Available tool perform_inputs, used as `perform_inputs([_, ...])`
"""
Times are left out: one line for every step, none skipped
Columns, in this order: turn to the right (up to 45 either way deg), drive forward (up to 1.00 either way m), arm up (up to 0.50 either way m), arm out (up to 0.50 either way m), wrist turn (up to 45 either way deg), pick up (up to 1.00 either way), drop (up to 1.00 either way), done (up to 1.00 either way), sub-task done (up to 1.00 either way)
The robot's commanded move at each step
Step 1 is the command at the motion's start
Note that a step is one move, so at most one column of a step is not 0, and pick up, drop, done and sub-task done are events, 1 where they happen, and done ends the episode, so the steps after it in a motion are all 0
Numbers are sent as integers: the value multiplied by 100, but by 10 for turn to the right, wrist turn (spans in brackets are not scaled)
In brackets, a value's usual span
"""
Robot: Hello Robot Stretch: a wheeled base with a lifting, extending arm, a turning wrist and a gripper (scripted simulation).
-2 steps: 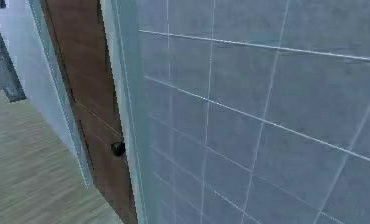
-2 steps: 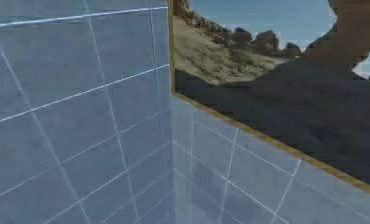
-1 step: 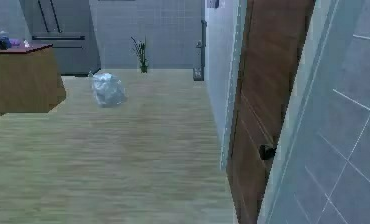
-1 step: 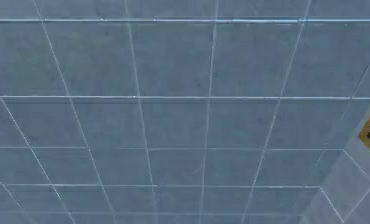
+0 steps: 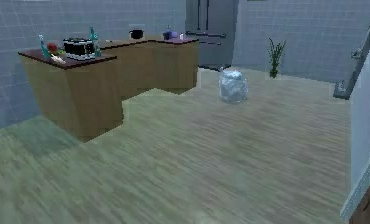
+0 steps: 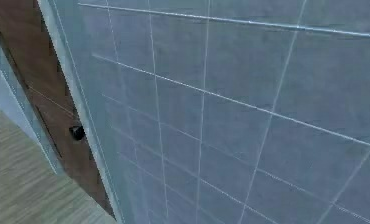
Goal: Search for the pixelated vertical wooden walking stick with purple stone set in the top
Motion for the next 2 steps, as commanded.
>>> perform_inputs([0, 30, 0, 0, 0, 0, 0, 0, 0])
perform_inputs([-450, 0, 0, 0, 0, 0, 0, 0, 0])
